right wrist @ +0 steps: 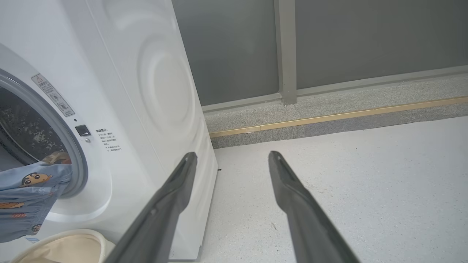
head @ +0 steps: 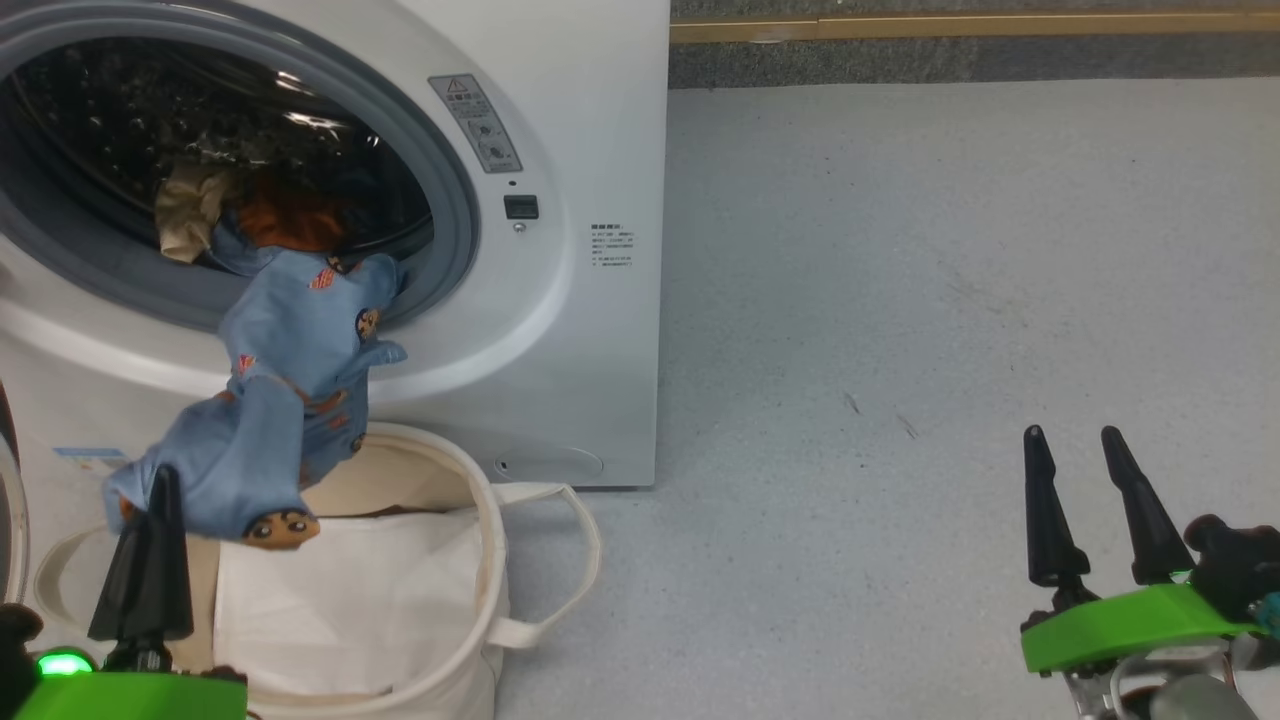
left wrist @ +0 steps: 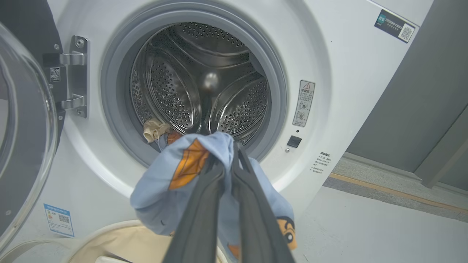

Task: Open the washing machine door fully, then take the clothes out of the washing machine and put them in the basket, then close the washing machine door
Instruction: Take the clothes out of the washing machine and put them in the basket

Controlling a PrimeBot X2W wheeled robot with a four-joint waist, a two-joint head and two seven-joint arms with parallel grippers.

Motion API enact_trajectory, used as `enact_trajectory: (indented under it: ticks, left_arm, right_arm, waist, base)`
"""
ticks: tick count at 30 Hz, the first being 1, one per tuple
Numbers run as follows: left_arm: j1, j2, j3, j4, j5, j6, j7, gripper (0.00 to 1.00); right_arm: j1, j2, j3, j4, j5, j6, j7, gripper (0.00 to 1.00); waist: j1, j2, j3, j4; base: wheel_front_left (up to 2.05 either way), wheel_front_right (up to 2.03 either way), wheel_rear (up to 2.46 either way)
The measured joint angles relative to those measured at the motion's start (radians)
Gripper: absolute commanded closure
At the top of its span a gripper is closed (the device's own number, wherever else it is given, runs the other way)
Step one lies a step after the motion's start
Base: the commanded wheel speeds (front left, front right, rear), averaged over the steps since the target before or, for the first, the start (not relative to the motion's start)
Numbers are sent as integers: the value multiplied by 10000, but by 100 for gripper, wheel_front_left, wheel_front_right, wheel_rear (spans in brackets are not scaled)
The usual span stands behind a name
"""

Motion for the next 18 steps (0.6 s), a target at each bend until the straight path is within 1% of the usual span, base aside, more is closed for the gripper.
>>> enact_trajectory:
  ticks: [3, 5, 8, 9, 14, 18]
  left_arm:
    - [-5, 94, -48, 583, 59, 15, 17, 100]
    - [-12, 203, -136, 1239, 337, 29, 81, 100]
    - [-232, 198, -288, 2311, 376, 136, 374, 100]
    - [-389, 188, -368, 2731, 374, 198, 456, 100]
    - [-1632, 125, -880, 5022, 554, 188, 677, 100]
    - [-2640, -73, -1308, 7091, 608, 96, 823, 100]
  right_arm:
    - [-1, 10, 0, 29, 0, 0, 0, 0]
    - [-13, 12, 19, 31, 0, 0, 0, 0]
    - [-22, 12, 40, 27, 0, 0, 0, 0]
    - [-26, 12, 44, 27, 0, 0, 0, 0]
    - [-77, 8, 38, 6, 0, 0, 0, 0]
    - [-163, 10, 44, -35, 0, 0, 0, 0]
  waist:
    - [0, 0, 77, 14]
    - [0, 0, 142, -13]
    - [0, 0, 258, -71]
    - [0, 0, 304, -91]
    - [0, 0, 580, -178]
    - [0, 0, 790, -304]
  base:
    - [0, 0, 0]
    - [0, 0, 0]
    - [0, 0, 0]
    - [0, 0, 0]
    - [0, 0, 0]
    - [0, 0, 0]
